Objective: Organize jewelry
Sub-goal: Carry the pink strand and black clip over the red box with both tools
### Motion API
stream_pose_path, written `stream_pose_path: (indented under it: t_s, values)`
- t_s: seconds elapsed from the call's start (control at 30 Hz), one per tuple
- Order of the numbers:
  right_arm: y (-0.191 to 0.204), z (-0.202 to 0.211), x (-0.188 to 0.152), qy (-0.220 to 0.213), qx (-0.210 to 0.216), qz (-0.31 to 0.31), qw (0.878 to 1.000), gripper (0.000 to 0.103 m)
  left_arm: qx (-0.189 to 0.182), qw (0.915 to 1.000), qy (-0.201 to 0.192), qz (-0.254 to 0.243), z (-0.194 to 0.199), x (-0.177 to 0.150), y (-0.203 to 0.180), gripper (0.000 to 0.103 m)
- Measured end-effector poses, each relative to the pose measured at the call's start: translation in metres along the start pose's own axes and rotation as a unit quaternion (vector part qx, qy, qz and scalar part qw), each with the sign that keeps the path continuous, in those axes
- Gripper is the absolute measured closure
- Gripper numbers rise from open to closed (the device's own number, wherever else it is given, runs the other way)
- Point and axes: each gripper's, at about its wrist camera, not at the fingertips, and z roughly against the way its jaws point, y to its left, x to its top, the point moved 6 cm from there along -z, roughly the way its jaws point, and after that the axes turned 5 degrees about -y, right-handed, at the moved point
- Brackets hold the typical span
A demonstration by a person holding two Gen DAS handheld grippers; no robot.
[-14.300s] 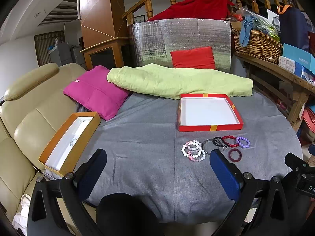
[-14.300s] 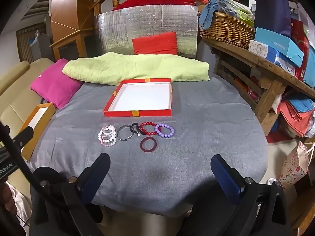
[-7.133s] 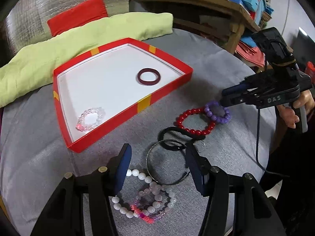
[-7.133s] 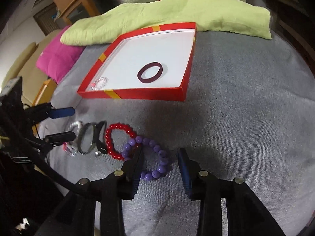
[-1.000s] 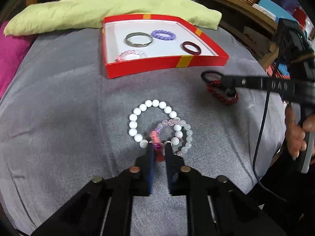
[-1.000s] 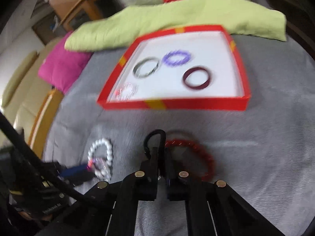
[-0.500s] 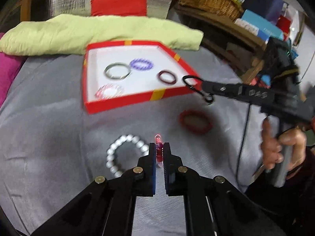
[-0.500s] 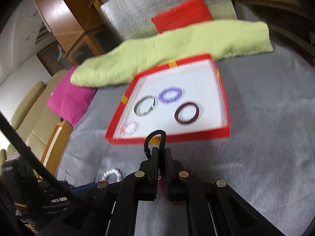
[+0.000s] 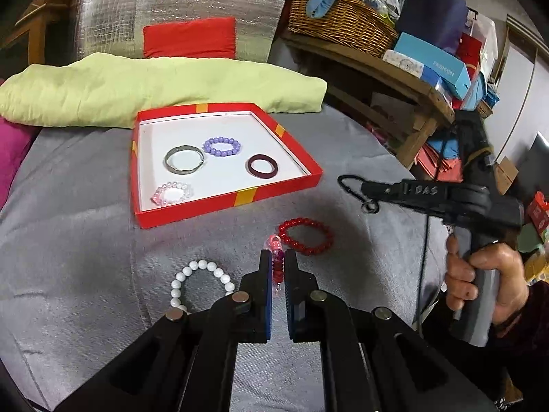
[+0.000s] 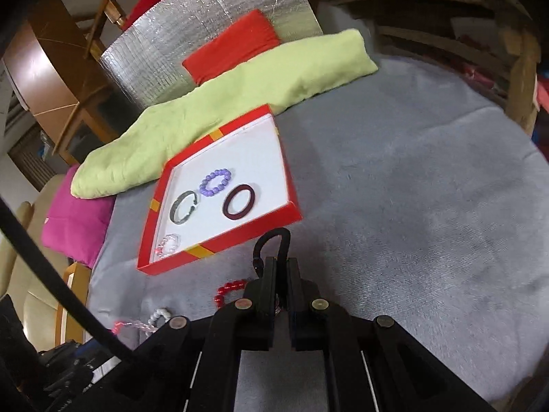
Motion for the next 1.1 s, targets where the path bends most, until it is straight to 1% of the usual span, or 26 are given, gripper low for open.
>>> stream_pose_path:
  t_s: [0.13, 0.3, 0.4, 0.53, 0.67, 0.83, 0.97, 1.03, 1.1]
  values:
    - [0.025, 0.010, 0.007, -0.007, 0.000, 0.026, 1.000, 0.097, 0.019, 0.9998, 0.002, 0.006, -0.001, 0.000, 0.012, 0.096]
    - [0.058, 0.006, 0.003, -0.004, 0.031, 0.054, 0.998, 0.097, 0.029, 0.9995, 0.001, 0.013, -0.002, 0.001, 0.020, 0.096]
    - [0.066, 0.002, -0.005, 0.002, 0.050, 0.055, 0.997, 0.097, 0.031, 0.9993, 0.004, 0.018, -0.005, 0.001, 0.023, 0.096]
    - [0.062, 0.000, -0.007, 0.003, 0.077, 0.050, 0.996, 0.097, 0.040, 0.9988, 0.006, 0.025, -0.010, 0.002, 0.029, 0.096]
    - [0.048, 0.001, 0.004, -0.009, 0.103, 0.028, 0.994, 0.097, 0.051, 0.9979, 0.002, 0.039, -0.012, 0.006, 0.038, 0.096]
    - [0.031, -0.006, 0.023, -0.016, 0.124, 0.009, 0.992, 0.097, 0.055, 0.9970, -0.020, 0.051, -0.015, 0.014, 0.043, 0.096]
    - [0.026, -0.015, 0.039, -0.022, 0.154, -0.007, 0.988, 0.097, 0.064, 0.9964, -0.039, 0.041, -0.016, 0.022, 0.042, 0.096]
    - [0.025, -0.020, 0.046, -0.026, 0.171, -0.016, 0.985, 0.097, 0.070, 0.9961, -0.042, 0.033, -0.018, 0.024, 0.042, 0.096]
    - [0.023, -0.024, 0.051, -0.025, 0.183, -0.021, 0.983, 0.097, 0.068, 0.9962, -0.044, 0.032, -0.019, 0.025, 0.042, 0.096]
